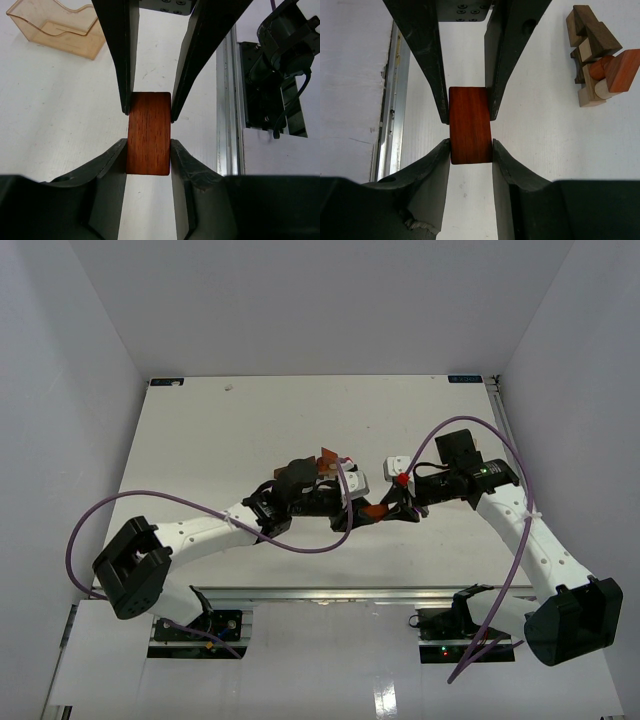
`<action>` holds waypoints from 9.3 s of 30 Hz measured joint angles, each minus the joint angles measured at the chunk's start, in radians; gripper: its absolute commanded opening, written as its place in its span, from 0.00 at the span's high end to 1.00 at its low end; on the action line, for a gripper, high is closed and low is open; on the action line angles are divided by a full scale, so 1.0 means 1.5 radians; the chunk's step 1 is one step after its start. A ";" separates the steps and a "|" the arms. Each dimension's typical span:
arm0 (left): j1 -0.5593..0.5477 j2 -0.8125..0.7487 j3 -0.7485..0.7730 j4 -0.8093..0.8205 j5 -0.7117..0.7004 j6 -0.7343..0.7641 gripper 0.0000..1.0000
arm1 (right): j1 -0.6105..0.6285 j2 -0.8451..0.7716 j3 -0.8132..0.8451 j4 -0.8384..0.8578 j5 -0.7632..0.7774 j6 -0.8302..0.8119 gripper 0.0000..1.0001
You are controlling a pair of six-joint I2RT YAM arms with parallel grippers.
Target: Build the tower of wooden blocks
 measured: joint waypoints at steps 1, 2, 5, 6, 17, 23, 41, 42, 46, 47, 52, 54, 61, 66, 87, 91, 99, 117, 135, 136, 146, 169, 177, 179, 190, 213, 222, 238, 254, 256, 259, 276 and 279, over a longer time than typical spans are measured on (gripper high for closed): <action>-0.001 0.000 0.000 -0.001 0.000 0.000 0.65 | 0.000 0.000 0.001 0.001 0.001 0.002 0.89; -0.001 0.000 0.000 0.000 0.001 0.000 0.69 | 0.000 0.000 0.002 0.000 0.002 0.003 0.88; -0.001 0.000 0.000 -0.001 0.004 -0.002 0.78 | 0.003 0.000 0.003 0.000 0.006 0.007 0.82; -0.001 0.000 0.000 0.000 0.005 -0.003 0.83 | 0.003 0.000 0.003 0.000 0.006 0.009 0.79; -0.001 -0.028 -0.069 0.048 0.006 -0.079 1.00 | 0.004 -0.004 0.009 0.012 0.011 0.025 0.10; 0.013 -0.075 -0.102 0.032 0.015 -0.148 1.00 | 0.004 -0.058 0.037 0.013 0.037 -0.018 0.10; 0.081 -0.085 -0.052 -0.025 0.310 -0.348 1.00 | 0.032 -0.123 -0.012 -0.100 -0.096 -0.434 0.31; 0.081 -0.081 -0.049 -0.025 0.322 -0.348 1.00 | 0.037 -0.121 -0.011 -0.104 -0.099 -0.436 0.34; 0.081 -0.056 -0.028 -0.034 0.350 -0.347 1.00 | 0.054 -0.115 -0.010 -0.119 -0.116 -0.440 0.41; 0.081 -0.048 -0.023 -0.036 0.355 -0.346 1.00 | 0.059 -0.114 -0.010 -0.123 -0.120 -0.440 0.42; 0.081 -0.016 -0.003 -0.045 0.367 -0.340 1.00 | 0.077 -0.112 -0.010 -0.128 -0.133 -0.432 0.44; 0.082 -0.005 0.005 -0.048 0.369 -0.338 1.00 | 0.084 -0.112 -0.010 -0.126 -0.135 -0.420 0.47; 0.083 0.005 0.013 -0.044 0.377 -0.336 1.00 | 0.107 -0.115 -0.013 -0.097 -0.135 -0.363 0.53; 0.083 0.005 0.014 -0.037 0.381 -0.339 1.00 | 0.116 -0.114 -0.017 -0.075 -0.127 -0.335 0.55; 0.087 0.004 0.014 -0.017 0.399 -0.346 1.00 | 0.132 -0.104 -0.034 -0.052 -0.096 -0.303 0.63; 0.087 0.004 0.014 -0.018 0.403 -0.347 1.00 | 0.138 -0.098 -0.033 -0.051 -0.096 -0.304 0.68; 0.089 0.005 0.014 -0.019 0.418 -0.351 0.96 | 0.144 -0.098 -0.029 -0.052 -0.097 -0.307 0.79; 0.091 0.004 0.044 -0.024 0.385 -0.328 0.36 | 0.150 -0.094 -0.020 -0.057 -0.099 -0.287 0.92; 0.122 -0.261 -0.009 -0.075 0.082 -0.187 0.33 | 0.150 -0.093 -0.020 -0.049 -0.083 -0.174 0.92; 0.121 -0.306 -0.033 -0.069 0.048 -0.167 0.33 | 0.150 -0.090 -0.020 -0.041 -0.080 -0.150 0.92; 0.080 -0.426 -0.174 -0.039 -0.107 0.029 0.36 | 0.149 0.017 0.045 0.055 -0.044 0.125 0.92; -0.104 -0.305 -0.169 -0.001 -0.320 0.395 0.36 | 0.068 0.101 0.130 0.115 -0.045 0.403 0.92; -0.120 -0.236 -0.148 0.042 -0.385 0.429 0.36 | 0.068 0.101 0.130 0.145 -0.049 0.475 0.92; -0.121 -0.232 -0.144 0.053 -0.394 0.431 0.37 | 0.068 0.101 0.129 0.155 -0.050 0.487 0.92; -0.129 -0.211 -0.126 0.077 -0.405 0.429 0.40 | 0.065 0.090 0.120 0.191 -0.051 0.539 0.92; -0.138 -0.187 -0.099 0.056 -0.407 0.416 0.89 | 0.038 0.072 0.096 0.224 -0.095 0.608 0.10; -0.136 -0.206 -0.101 0.016 -0.408 0.376 0.94 | -0.034 0.025 0.096 0.207 -0.120 0.578 0.10; 0.010 -0.270 -0.149 0.039 -0.021 0.011 1.00 | -0.041 -0.124 0.032 -0.006 -0.177 -0.114 0.00; 0.033 -0.236 -0.160 0.151 0.049 -0.050 1.00 | 0.100 -0.068 0.029 0.134 -0.161 0.073 0.23; 0.038 -0.233 -0.163 0.159 0.049 -0.052 1.00 | 0.113 -0.068 0.029 0.146 -0.153 0.092 0.26; 0.043 -0.230 -0.167 0.164 0.049 -0.053 1.00 | 0.116 -0.064 0.029 0.155 -0.141 0.112 0.29; 0.115 -0.215 -0.197 0.211 0.076 -0.066 1.00 | 0.118 -0.038 0.051 0.175 -0.056 0.148 0.23; 0.177 -0.186 -0.202 0.244 0.115 -0.091 1.00 | 0.118 -0.038 0.060 0.180 -0.042 0.149 0.24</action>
